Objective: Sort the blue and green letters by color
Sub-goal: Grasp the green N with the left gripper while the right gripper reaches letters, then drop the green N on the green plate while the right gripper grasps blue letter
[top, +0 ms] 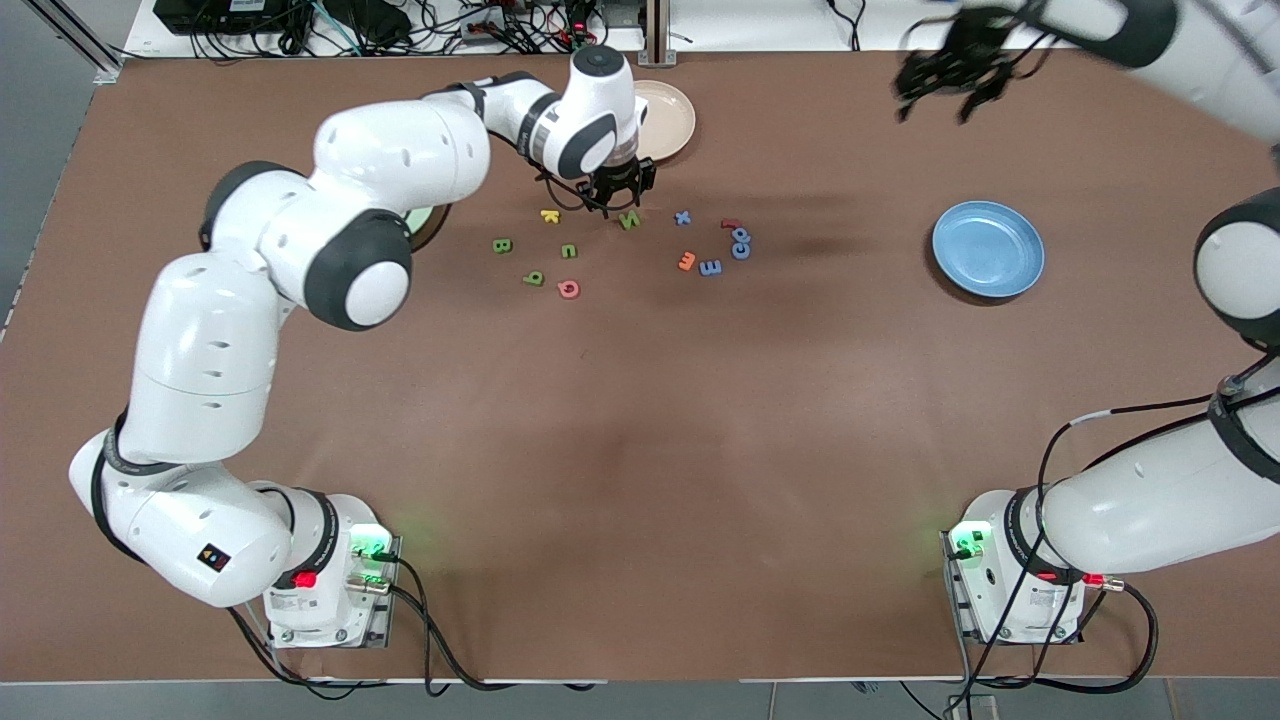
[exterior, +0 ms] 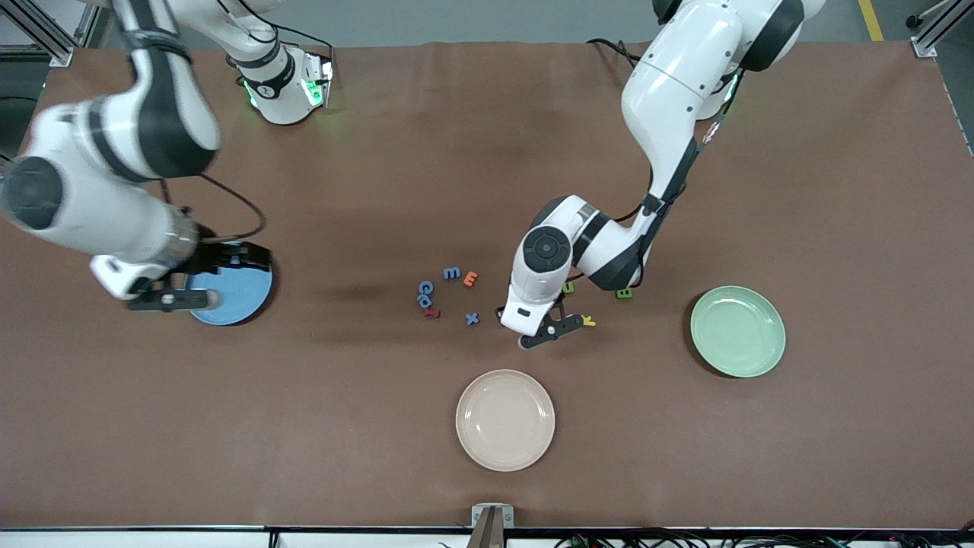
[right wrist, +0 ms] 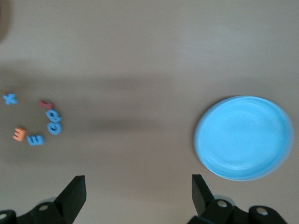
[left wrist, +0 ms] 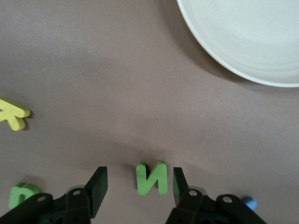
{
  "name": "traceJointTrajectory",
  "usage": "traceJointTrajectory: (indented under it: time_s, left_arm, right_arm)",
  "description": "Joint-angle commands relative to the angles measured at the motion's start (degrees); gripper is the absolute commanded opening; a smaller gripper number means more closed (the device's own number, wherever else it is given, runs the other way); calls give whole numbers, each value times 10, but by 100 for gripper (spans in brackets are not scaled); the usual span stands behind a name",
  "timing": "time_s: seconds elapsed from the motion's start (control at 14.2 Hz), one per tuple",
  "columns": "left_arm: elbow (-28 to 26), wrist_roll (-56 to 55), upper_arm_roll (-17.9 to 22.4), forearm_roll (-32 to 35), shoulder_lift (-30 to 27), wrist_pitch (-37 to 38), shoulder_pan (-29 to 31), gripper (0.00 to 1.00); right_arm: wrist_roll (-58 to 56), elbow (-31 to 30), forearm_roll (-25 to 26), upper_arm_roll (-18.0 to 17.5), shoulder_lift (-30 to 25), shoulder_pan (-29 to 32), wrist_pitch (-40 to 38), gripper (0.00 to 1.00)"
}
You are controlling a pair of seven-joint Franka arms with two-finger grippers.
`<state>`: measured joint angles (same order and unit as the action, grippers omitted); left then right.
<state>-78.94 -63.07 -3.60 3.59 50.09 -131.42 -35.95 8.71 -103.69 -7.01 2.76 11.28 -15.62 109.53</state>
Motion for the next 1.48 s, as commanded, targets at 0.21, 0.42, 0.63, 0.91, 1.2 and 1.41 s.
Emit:
traceJointTrajectory:
  time_s: [0.21, 0.42, 0.63, 0.91, 1.2, 1.41]
  left_arm:
    - [34, -32, 17, 8, 35, -28, -18, 61]
    - [34, -31, 17, 8, 41, -28, -17, 45]
    - [29, -32, 17, 7, 36, -24, -25, 29]
    - [23, -23, 17, 12, 18, -6, -11, 4]
    - [19, 60, 14, 12, -56, 63, 52, 3]
    - [-15, 144, 12, 12, -104, 100, 103, 3]
  right_arm:
    - [116, -44, -10, 7, 89, -147, 147, 94]
    - [136, -42, -10, 7, 140, -184, 200, 78]
    - [135, -42, -9, 7, 179, -204, 253, 75]
    - [133, -35, -8, 7, 214, -212, 298, 74]
    - [136, -18, -8, 7, 248, -221, 328, 74]
    - [137, -19, -9, 7, 249, -223, 327, 74]
